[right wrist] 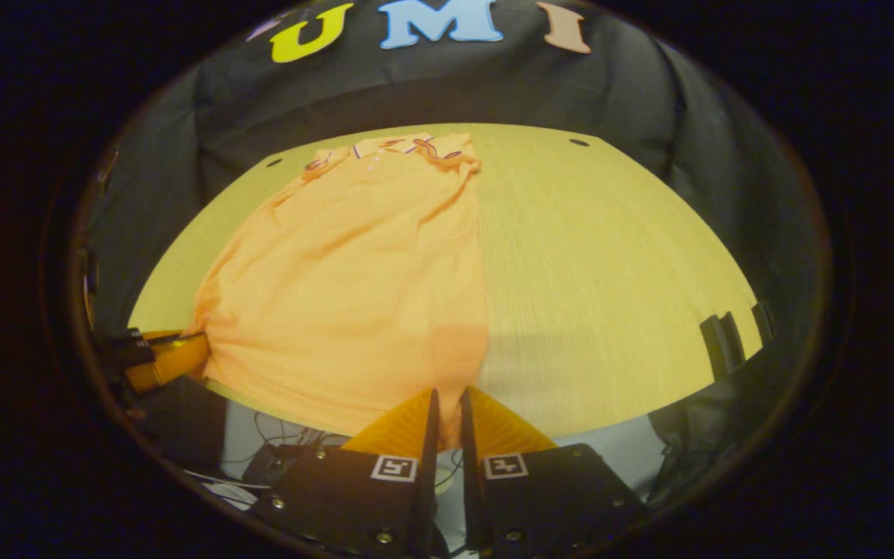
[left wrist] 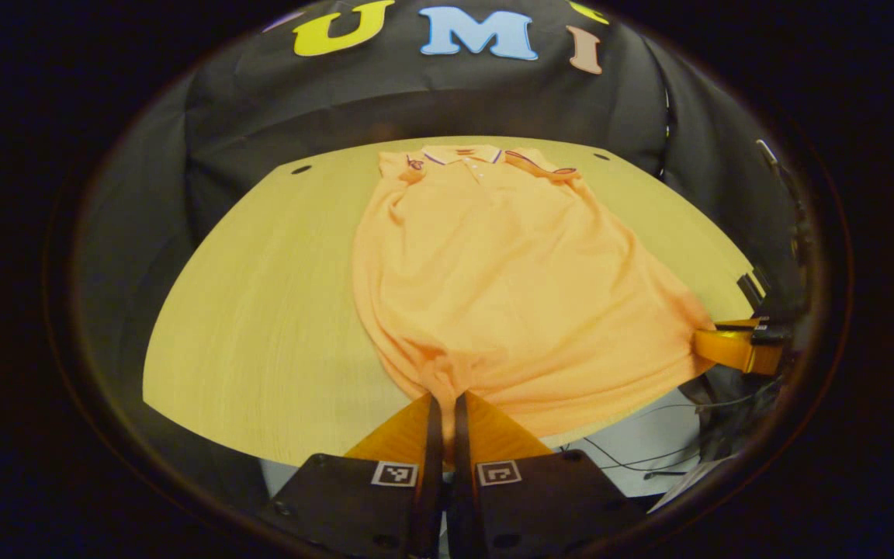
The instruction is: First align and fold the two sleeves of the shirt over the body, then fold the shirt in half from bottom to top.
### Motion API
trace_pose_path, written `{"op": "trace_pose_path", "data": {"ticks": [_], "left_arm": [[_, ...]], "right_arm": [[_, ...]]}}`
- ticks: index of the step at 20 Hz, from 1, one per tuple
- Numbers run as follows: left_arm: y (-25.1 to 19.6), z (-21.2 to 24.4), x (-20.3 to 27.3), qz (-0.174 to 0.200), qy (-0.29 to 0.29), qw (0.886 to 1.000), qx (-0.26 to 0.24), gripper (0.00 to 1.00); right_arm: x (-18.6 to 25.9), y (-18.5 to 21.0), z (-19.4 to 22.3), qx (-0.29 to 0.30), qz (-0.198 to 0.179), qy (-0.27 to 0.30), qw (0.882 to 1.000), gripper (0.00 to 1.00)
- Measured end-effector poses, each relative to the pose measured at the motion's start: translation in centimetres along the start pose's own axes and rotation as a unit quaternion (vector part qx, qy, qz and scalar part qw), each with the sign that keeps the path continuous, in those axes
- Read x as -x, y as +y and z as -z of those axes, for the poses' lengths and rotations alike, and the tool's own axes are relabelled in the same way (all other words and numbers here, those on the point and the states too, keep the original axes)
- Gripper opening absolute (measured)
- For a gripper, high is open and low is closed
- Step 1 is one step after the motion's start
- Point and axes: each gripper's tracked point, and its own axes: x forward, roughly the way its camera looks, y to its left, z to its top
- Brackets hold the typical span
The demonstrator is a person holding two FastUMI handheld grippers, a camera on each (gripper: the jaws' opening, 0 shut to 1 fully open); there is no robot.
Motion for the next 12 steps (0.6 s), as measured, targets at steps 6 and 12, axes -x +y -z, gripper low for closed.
{"op": "trace_pose_path", "data": {"ticks": [6, 12], "left_arm": [[0.0, -2.6, 1.0, -0.004, -0.008, 0.999, 0.033, 0.07], [-0.6, -8.6, 2.0, -0.002, -0.05, 0.999, -0.014, 0.07]], "right_arm": [[1.2, -0.1, -1.8, -0.04, -0.03, -0.014, 0.999, 0.02], [3.0, 0.2, -9.0, -0.02, -0.029, -0.073, 0.997, 0.02]]}}
